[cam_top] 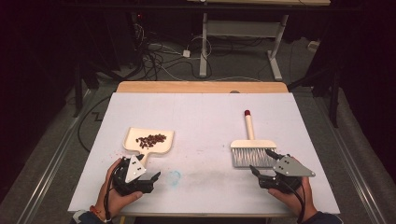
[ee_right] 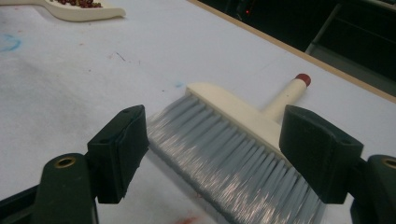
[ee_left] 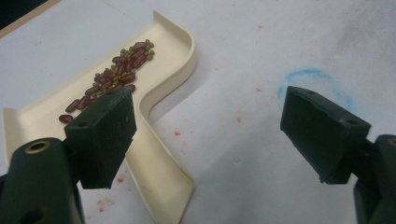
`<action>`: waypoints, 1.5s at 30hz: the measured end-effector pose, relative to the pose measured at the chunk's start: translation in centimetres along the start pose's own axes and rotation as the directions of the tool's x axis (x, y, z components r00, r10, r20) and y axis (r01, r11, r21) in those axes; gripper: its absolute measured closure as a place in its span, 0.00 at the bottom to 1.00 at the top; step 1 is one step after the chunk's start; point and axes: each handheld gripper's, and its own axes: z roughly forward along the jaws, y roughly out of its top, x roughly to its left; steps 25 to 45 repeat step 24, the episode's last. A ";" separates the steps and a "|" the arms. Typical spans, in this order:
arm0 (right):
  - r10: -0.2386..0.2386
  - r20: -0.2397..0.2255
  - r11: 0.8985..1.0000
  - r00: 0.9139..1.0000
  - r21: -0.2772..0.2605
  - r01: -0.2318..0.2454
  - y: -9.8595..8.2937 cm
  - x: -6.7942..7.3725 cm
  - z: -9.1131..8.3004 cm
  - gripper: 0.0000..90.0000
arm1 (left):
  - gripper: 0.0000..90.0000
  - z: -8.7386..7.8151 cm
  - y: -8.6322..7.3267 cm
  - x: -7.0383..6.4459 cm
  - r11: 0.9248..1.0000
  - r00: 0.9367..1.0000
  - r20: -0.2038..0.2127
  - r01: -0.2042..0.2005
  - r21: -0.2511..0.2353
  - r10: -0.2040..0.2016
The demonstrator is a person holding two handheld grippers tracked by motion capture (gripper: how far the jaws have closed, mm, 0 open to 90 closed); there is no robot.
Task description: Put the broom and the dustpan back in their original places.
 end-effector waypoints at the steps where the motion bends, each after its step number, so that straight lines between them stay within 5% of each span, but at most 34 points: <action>1: 0.000 -0.002 1.000 1.000 -0.003 0.000 0.1 0.0 0.0 0.27 | 0.20 0.0 0.0 0.0 1.000 1.000 -0.001 0.004 0.000 -0.004; 45: 0.005 0.006 1.000 1.000 -0.009 -0.005 -0.1 -0.3 0.0 0.26 | 0.20 0.5 0.2 0.2 1.000 1.000 -0.002 0.004 0.008 -0.004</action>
